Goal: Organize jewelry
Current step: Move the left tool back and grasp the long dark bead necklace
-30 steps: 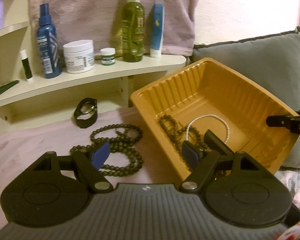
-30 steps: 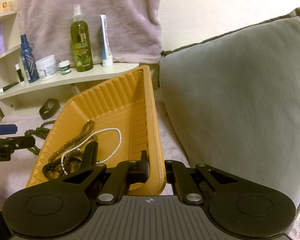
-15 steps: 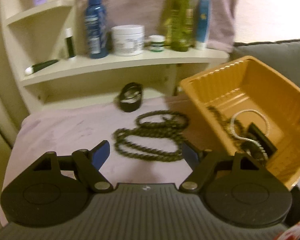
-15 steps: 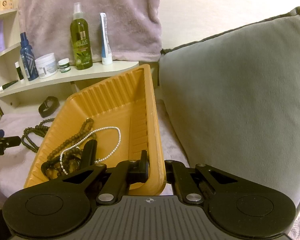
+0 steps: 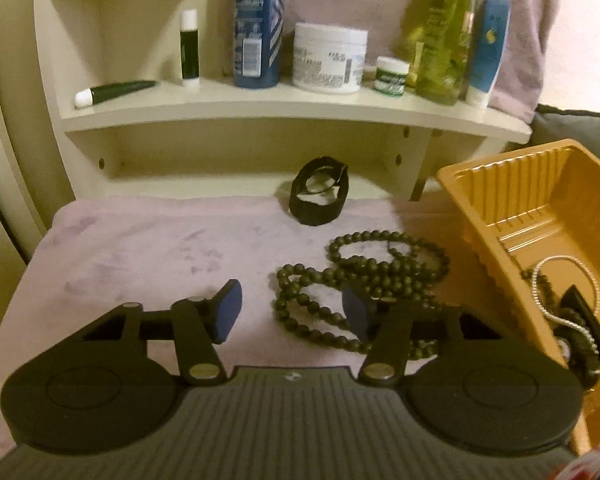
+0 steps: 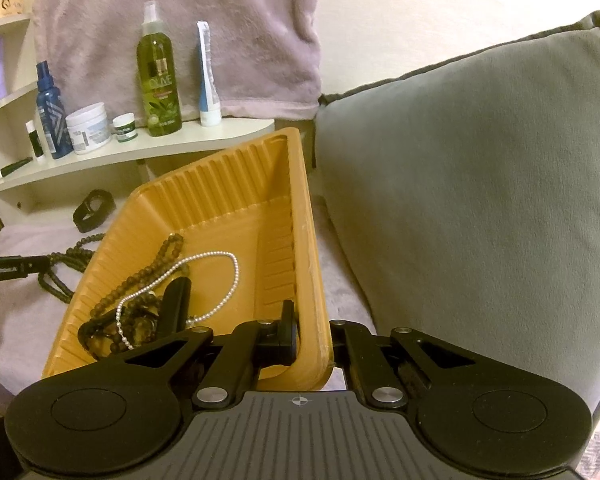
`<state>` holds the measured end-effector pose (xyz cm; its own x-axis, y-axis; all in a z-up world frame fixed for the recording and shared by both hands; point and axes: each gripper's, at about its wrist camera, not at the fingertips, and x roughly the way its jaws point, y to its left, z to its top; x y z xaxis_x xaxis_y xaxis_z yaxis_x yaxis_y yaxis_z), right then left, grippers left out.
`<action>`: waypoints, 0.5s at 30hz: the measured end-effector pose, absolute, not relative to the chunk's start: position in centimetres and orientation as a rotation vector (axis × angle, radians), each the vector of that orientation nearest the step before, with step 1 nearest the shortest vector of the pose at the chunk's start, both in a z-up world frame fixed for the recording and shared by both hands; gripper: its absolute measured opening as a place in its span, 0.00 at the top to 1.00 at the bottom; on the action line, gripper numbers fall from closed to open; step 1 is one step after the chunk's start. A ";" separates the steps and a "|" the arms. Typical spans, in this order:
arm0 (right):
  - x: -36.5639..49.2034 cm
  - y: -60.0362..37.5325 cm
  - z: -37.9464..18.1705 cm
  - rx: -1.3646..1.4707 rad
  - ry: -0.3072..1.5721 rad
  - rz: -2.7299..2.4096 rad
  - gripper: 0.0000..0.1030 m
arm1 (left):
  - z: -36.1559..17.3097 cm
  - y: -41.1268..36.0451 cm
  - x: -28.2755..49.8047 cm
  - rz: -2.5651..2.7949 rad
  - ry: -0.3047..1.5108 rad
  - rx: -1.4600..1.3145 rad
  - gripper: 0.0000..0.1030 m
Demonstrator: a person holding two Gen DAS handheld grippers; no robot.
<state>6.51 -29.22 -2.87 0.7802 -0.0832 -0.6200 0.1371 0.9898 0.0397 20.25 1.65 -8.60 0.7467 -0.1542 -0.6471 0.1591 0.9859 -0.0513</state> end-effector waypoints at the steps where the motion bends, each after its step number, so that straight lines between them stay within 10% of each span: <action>1: 6.6 -29.2 -2.9 0.083 0.667 -0.120 0.96 | -8.8 1.7 20.4 -0.169 0.710 0.006 0.54; 15: 6.9 -29.5 -3.2 0.082 0.682 -0.130 0.96 | -10.0 1.5 22.0 -0.178 0.737 0.051 0.91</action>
